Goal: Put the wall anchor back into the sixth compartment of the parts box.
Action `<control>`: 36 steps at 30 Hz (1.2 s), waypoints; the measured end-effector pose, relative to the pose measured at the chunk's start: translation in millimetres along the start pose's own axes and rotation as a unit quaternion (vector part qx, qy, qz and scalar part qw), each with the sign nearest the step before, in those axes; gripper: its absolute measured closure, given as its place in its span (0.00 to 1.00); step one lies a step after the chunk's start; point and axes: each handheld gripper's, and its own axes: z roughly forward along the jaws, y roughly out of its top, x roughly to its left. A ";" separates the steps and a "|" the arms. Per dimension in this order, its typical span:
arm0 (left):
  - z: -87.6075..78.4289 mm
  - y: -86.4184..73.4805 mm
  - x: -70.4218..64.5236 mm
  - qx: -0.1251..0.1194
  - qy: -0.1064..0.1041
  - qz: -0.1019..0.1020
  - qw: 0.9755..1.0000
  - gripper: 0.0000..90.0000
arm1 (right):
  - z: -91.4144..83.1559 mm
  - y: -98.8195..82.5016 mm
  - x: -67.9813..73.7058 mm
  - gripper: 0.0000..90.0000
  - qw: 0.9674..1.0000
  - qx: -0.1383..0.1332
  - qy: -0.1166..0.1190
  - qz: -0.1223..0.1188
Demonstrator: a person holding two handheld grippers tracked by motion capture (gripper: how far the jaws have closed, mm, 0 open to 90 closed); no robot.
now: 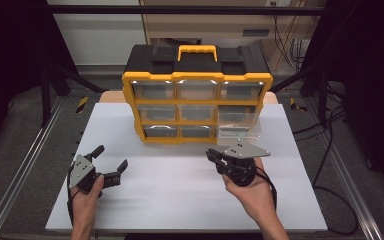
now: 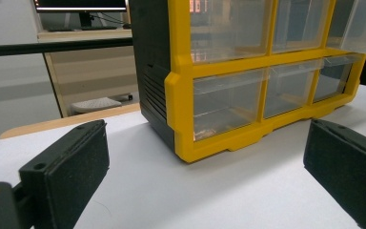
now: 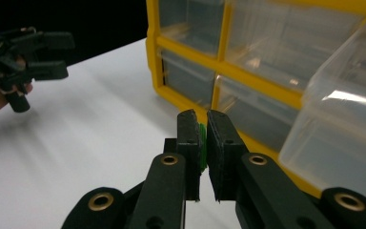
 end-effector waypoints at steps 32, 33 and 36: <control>-2.3 0.3 2.0 -0.004 0.003 -0.004 1.000 0.01 | -34.8 75.7 -64.8 0.94 0.998 -0.047 -0.050 0.012; -2.3 0.2 2.2 -0.004 0.003 -0.005 1.000 0.01 | -35.7 76.9 -66.2 0.94 0.997 -0.048 -0.051 0.012; -2.2 -0.2 2.5 -0.004 0.003 -0.005 1.000 0.01 | -37.4 79.1 -70.7 0.94 0.997 -0.046 -0.055 0.012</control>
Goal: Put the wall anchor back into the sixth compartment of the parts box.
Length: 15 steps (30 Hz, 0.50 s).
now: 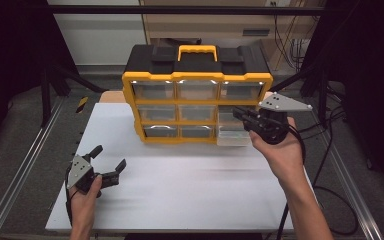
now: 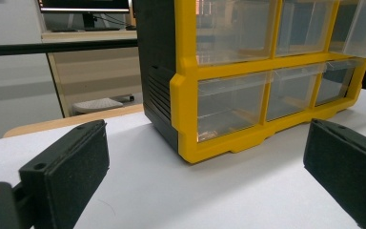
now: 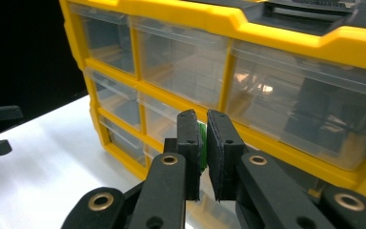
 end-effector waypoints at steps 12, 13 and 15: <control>0.8 -0.2 -0.9 0.001 -0.002 0.002 1.000 0.01 | 9.7 -1.5 -19.5 0.94 0.999 0.030 -0.012 0.007; 0.8 -0.2 -0.8 0.001 -0.002 0.001 1.000 0.01 | 10.6 -1.7 -20.6 0.94 0.999 0.032 -0.012 0.006; 0.9 -0.3 -0.6 0.001 -0.002 0.001 1.000 0.01 | 12.4 -2.2 -22.1 0.94 0.999 0.039 -0.011 0.006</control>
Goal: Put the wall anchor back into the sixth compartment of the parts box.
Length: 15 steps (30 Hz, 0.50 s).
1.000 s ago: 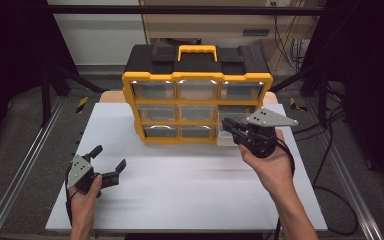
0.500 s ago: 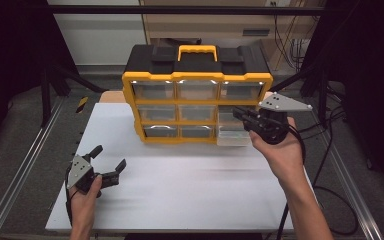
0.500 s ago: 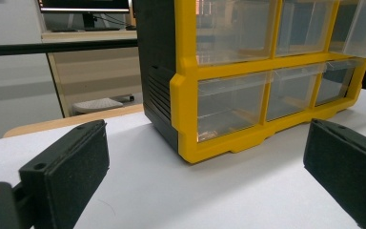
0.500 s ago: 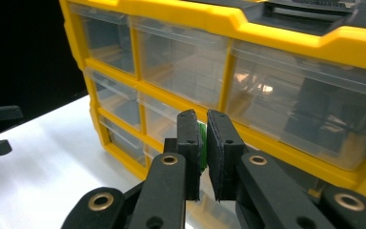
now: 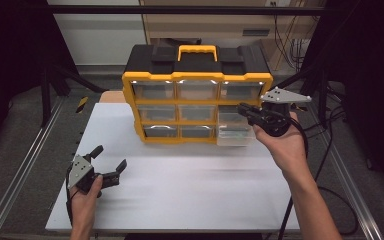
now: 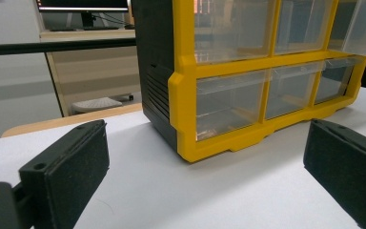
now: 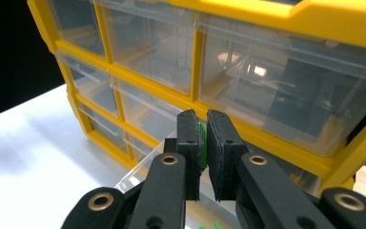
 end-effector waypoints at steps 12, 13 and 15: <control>-0.3 0.2 0.1 0.000 0.000 0.000 1.000 0.01 | 12.5 -7.5 -1.2 0.94 0.999 0.041 0.000 -0.009; -0.4 0.2 0.2 0.000 0.000 0.000 1.000 0.01 | 13.3 -8.6 -1.6 0.94 0.999 0.043 0.001 -0.010; -0.5 0.2 0.4 0.000 0.000 0.000 1.000 0.01 | 14.6 -10.6 -1.8 0.94 0.999 0.047 -0.001 -0.008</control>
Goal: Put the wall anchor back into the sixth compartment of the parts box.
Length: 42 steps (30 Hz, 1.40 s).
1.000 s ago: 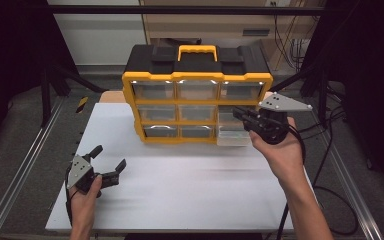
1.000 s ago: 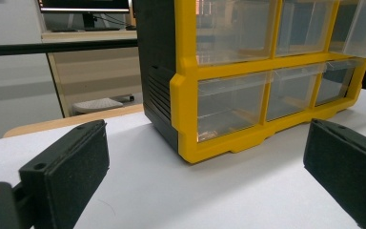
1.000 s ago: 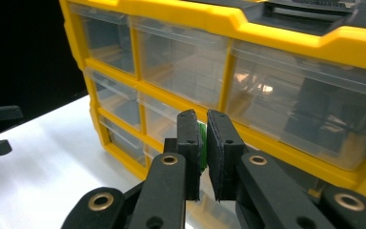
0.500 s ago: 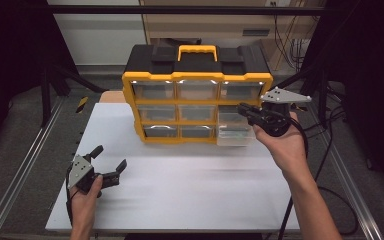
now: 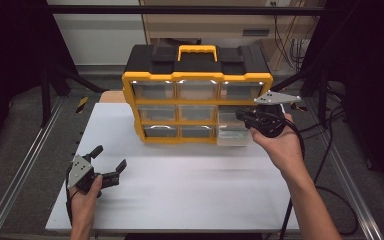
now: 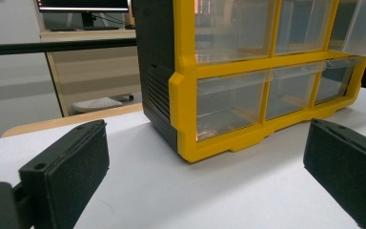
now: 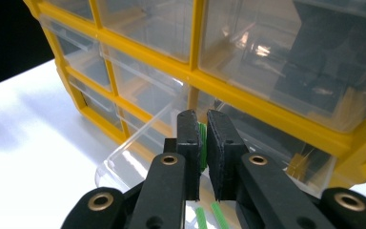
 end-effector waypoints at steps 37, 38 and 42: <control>-2.2 0.8 0.3 0.003 0.004 0.007 1.000 0.01 | -36.8 -16.2 -2.0 0.05 0.984 -0.167 -0.029 0.050; -2.7 0.9 0.3 0.004 0.004 0.008 1.000 0.01 | -38.8 -18.1 -2.2 0.04 0.983 -0.172 -0.031 0.048; -5.4 2.2 -0.6 0.001 0.005 0.008 1.000 0.01 | -46.8 -26.9 -1.9 0.04 0.982 -0.182 -0.032 0.047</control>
